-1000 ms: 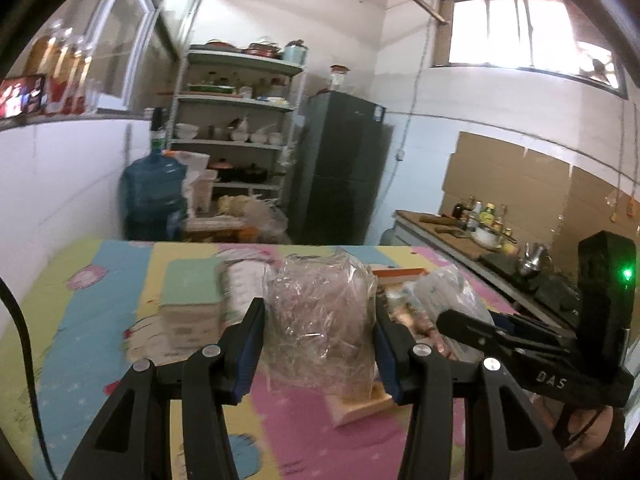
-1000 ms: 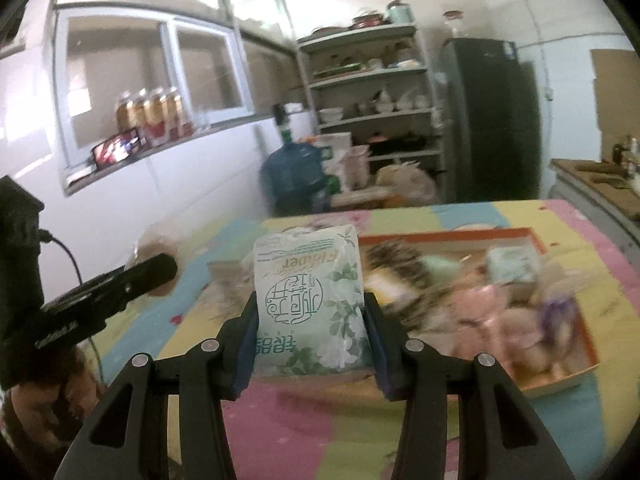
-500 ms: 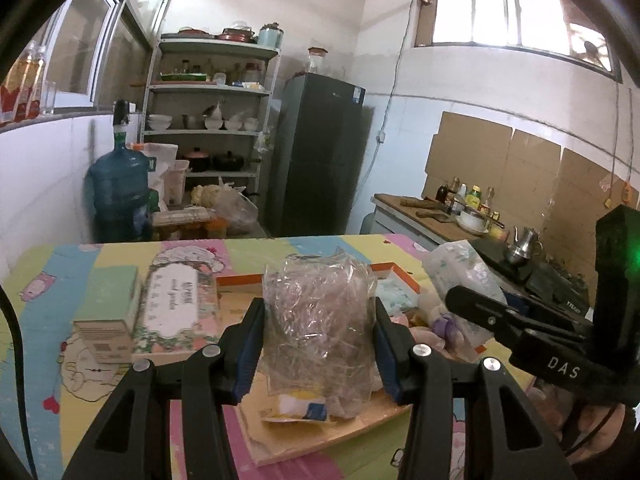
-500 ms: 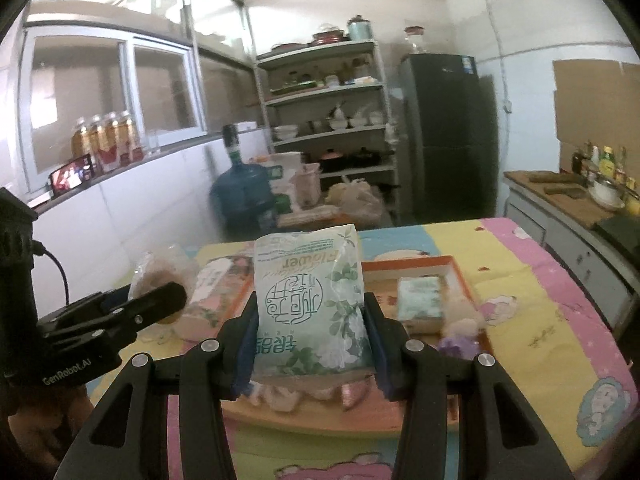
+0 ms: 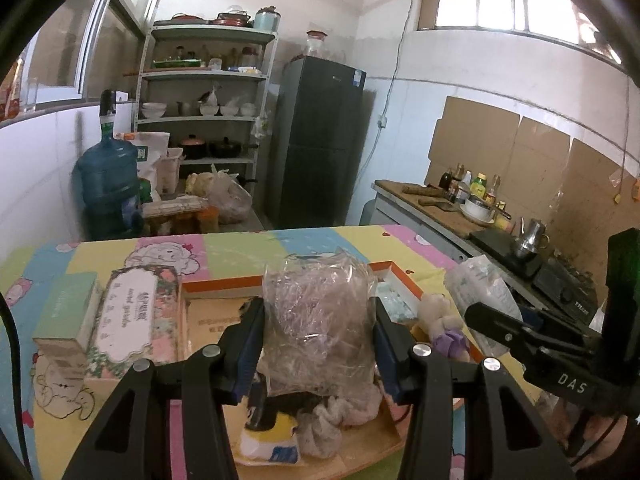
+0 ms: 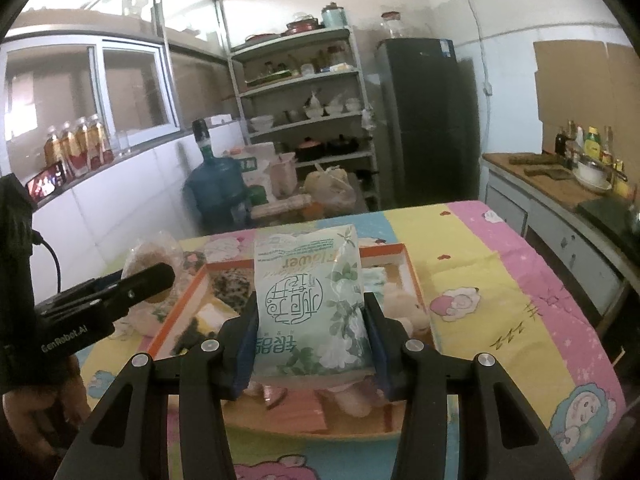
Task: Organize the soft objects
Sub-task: 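Carry the clear bag and tissue pack over the box lid, then lower the clear bag and tissue pack into the box lid and open both tools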
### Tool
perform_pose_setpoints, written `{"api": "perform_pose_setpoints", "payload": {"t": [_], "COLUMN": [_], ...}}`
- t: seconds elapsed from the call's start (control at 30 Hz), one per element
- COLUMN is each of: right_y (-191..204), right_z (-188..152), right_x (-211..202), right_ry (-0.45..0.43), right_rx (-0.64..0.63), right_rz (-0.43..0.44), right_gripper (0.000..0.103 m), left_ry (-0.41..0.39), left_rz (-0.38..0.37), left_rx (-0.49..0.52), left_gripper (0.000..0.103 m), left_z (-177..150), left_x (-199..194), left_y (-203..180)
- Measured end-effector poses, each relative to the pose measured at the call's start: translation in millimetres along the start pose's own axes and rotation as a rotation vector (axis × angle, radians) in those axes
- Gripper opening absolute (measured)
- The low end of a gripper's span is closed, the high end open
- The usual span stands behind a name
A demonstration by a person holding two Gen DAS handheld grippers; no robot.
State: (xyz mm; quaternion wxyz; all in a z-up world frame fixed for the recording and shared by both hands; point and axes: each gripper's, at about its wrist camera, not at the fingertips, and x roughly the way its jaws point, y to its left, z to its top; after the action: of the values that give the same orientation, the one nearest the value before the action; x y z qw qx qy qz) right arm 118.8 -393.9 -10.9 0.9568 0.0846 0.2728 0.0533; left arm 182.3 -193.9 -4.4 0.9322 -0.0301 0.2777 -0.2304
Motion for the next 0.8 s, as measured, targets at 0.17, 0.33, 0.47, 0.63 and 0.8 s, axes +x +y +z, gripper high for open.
{"api": "perform_pose_setpoints", "payload": {"t": [0.17,0.33,0.47,0.63,0.8], "right_y": [-17.6,-23.4,-23.2,-28.1,-32.0], "right_z": [2.5,4.8,4.4,3.4,2.6], "right_x": [14.5,22.3,31.0,43.2,48.8], "right_ry": [0.029,0.041,0.058,0.081,0.094], "right_rx": [0.003,-0.009,-0.031,-0.029,-0.026], "right_rz": [0.003,0.030,0.029,0.019,0.025], "right_gripper": [0.049,0.049,0.049,0.049,0.049], "left_ry": [0.037,0.079,0.108,0.153,0.198], "left_rz": [-0.009,-0.037,-0.055,-0.093,-0.119], "left_rx": [0.011,0.016,0.016,0.023,0.028], "left_gripper": [0.050,0.050,0.050,0.050,0.050], "left_z": [6.3,16.1,20.7,19.0,15.6], "left_x": [21.6,42.7,57.6,79.3,99.8], "left_y": [-2.9,-1.9,0.5,-5.4,-14.0]}}
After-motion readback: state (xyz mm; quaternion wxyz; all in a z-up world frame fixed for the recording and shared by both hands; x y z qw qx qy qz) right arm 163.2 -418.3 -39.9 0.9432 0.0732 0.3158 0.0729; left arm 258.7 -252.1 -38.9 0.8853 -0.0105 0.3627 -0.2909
